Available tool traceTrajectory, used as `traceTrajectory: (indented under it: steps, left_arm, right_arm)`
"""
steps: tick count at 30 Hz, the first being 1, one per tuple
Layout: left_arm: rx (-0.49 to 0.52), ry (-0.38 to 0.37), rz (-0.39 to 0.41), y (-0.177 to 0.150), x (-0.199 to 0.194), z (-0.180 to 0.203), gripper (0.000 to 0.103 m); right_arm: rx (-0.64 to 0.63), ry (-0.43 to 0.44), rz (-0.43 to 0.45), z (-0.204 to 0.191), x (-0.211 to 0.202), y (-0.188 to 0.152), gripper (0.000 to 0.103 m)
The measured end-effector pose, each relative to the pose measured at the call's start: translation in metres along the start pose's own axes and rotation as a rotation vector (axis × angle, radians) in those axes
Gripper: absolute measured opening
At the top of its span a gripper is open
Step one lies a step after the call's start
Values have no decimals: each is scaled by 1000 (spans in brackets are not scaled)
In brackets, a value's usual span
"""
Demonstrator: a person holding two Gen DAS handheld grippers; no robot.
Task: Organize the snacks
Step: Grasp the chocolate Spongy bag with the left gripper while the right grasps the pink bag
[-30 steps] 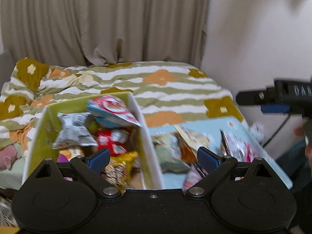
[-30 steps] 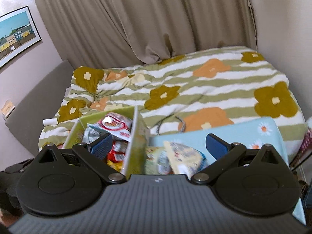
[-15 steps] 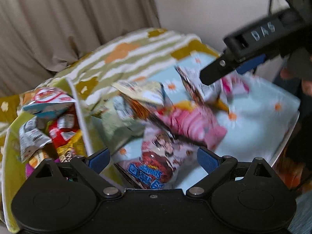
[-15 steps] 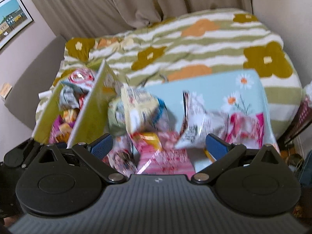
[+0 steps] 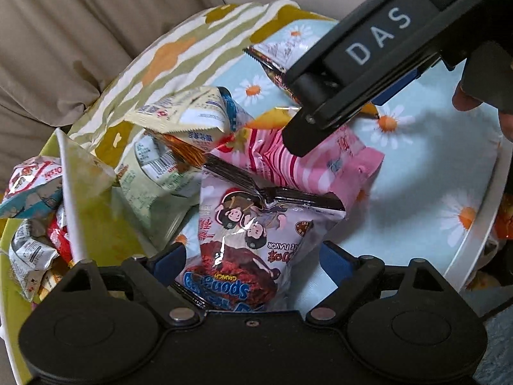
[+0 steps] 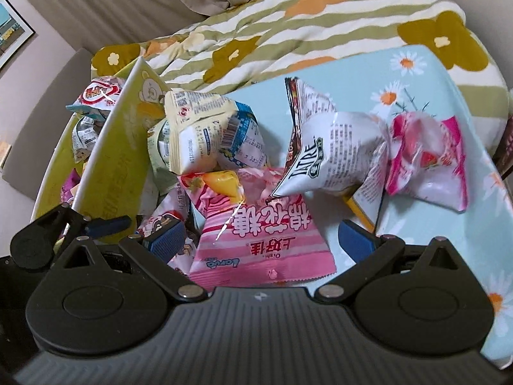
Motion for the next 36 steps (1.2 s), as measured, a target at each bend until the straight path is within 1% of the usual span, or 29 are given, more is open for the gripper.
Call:
traceTrajectory:
  steps: [3,5,6,8,10,14,16,19,25,28,31,34,36]
  left_arm:
    - [-11,5,-8,3,8,1,93]
    - [-38,-12,-23,3,16,3,93]
    - [-46,-20,-30,3,19,4,89]
    - [-48,-5,-36,0,24,7,85]
    - [-56,3,-32,0,24,7,80]
    - [-101,-14,-16,-1,19,5,74]
    - [-108,-6,-12,-3,18,5,72]
    - [-149,0,-14,-7,16,4,70]
    - [-235,2,-22,-8,13,7,68]
    - [-269,14,-24,-7,11,10,68]
    - [-295,30,-25,-6,6,17,68]
    - [-325,42,-27,-7,2,19,68]
    - [-345,56,-27,-7,0,20,68]
  right_arm:
    - [-9,6,-6,2,9,1,103]
    - [-14,18,-19,3,16,1,103]
    - [-14,24,-27,4,20,1,103]
    - [-7,30,-38,5,25,0,103]
    - [-4,43,-45,6,28,-2,103]
    - [-13,62,-44,6,33,-2,103]
    - [-21,77,-42,6,34,0,103]
    - [-37,90,-56,3,38,2,103]
    - [-87,96,-89,1,51,6,103]
    - [-103,103,-111,2,57,7,103]
    - [-100,127,-140,3,62,5,103]
    - [-132,137,-148,1,60,3,103]
    - [-152,141,-149,1,57,2,99]
Point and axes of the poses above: each gripper's, at about its wrist camera, not at the fingertips, and x roughly the way its jaws point, z to its right, y to its top, the point moved 6 cm from there along x, roughly the way its jaws point, and after that the axes turned 3 degrees about x, right-handed, at the moved point
